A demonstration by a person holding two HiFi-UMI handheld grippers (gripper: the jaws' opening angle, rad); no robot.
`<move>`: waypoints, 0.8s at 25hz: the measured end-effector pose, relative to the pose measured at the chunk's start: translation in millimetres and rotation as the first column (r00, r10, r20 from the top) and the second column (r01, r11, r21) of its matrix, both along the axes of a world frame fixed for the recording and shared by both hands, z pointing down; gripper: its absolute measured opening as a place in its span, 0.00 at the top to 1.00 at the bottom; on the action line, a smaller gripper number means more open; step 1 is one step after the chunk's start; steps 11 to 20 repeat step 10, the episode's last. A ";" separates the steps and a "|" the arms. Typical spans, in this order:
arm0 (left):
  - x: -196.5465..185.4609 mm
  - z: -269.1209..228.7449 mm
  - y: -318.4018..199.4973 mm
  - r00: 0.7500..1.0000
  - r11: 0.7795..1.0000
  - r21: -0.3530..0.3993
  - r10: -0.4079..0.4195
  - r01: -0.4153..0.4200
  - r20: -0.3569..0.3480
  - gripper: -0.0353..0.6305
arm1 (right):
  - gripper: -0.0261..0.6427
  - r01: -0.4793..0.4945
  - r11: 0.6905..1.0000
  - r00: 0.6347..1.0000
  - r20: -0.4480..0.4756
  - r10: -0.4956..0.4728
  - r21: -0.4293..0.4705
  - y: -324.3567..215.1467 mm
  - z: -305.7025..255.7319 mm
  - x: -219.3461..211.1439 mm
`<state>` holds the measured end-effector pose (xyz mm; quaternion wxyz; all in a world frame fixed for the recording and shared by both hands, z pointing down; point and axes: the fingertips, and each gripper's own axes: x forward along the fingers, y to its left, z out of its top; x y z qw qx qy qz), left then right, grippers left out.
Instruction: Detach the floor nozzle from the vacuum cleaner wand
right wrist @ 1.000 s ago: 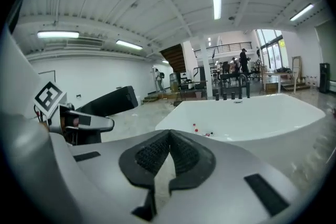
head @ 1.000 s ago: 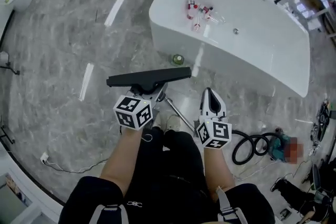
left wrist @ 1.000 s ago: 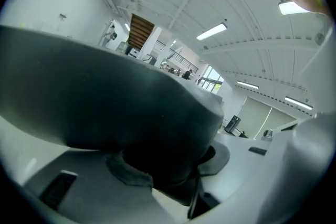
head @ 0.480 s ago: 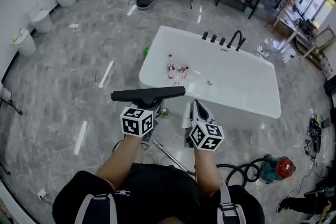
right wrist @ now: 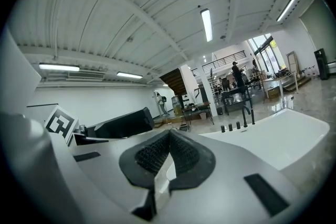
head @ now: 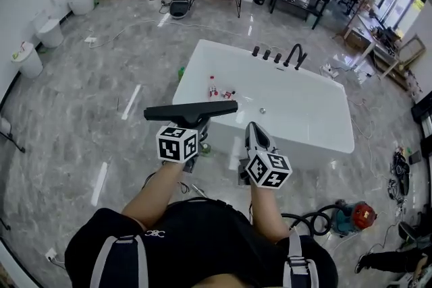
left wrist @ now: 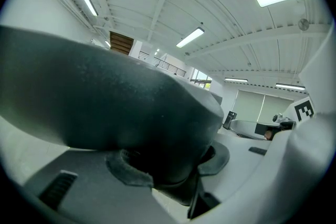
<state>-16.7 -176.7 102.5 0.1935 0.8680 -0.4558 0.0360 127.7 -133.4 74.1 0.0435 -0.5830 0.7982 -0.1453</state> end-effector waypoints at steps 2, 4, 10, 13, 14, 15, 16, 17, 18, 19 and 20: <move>5.4 -1.0 -2.5 1.000 1.000 0.001 0.004 -0.004 0.010 0.68 | 0.94 0.002 1.000 1.000 0.002 -0.002 -0.010 -1.5 3.2 3.3; 8.4 -3.6 -2.6 1.000 1.000 0.003 0.004 -0.004 0.018 0.68 | 0.94 0.007 1.000 1.000 -0.002 -0.007 -0.018 -2.7 4.1 4.3; 10.9 -3.4 -8.8 1.000 1.000 0.002 -0.004 0.004 0.023 0.68 | 0.94 0.027 1.000 1.000 -0.012 -0.027 -0.005 -10.1 -0.6 3.9; 10.9 -3.4 -8.8 1.000 1.000 0.002 -0.004 0.004 0.023 0.68 | 0.94 0.027 1.000 1.000 -0.012 -0.027 -0.005 -10.1 -0.6 3.9; 10.9 -3.4 -8.8 1.000 1.000 0.002 -0.004 0.004 0.023 0.68 | 0.94 0.027 1.000 1.000 -0.012 -0.027 -0.005 -10.1 -0.6 3.9; 10.9 -3.4 -8.8 1.000 1.000 0.002 -0.004 0.004 0.023 0.68 | 0.94 0.027 1.000 1.000 -0.012 -0.027 -0.005 -10.1 -0.6 3.9; 10.9 -3.4 -8.8 1.000 1.000 0.002 -0.004 0.004 0.023 0.68 | 0.94 0.027 1.000 1.000 -0.012 -0.027 -0.005 -10.1 -0.6 3.9; 10.9 -3.4 -8.8 1.000 1.000 0.002 -0.004 0.004 0.023 0.68 | 0.94 0.027 1.000 1.000 -0.012 -0.027 -0.005 -10.1 -0.6 3.9; 10.9 -3.4 -8.8 1.000 1.000 0.002 -0.004 0.004 0.023 0.68 | 0.94 0.027 1.000 1.000 -0.012 -0.027 -0.005 -10.1 -0.6 3.9; 10.9 -3.4 -8.8 1.000 1.000 0.002 -0.004 0.004 0.023 0.68 | 0.94 0.027 1.000 1.000 -0.012 -0.027 -0.005 -10.1 -0.6 3.9; 10.9 -3.4 -8.8 1.000 1.000 0.002 -0.004 0.004 0.023 0.68 | 0.94 0.027 1.000 1.000 -0.012 -0.027 -0.005 -10.1 -0.6 3.9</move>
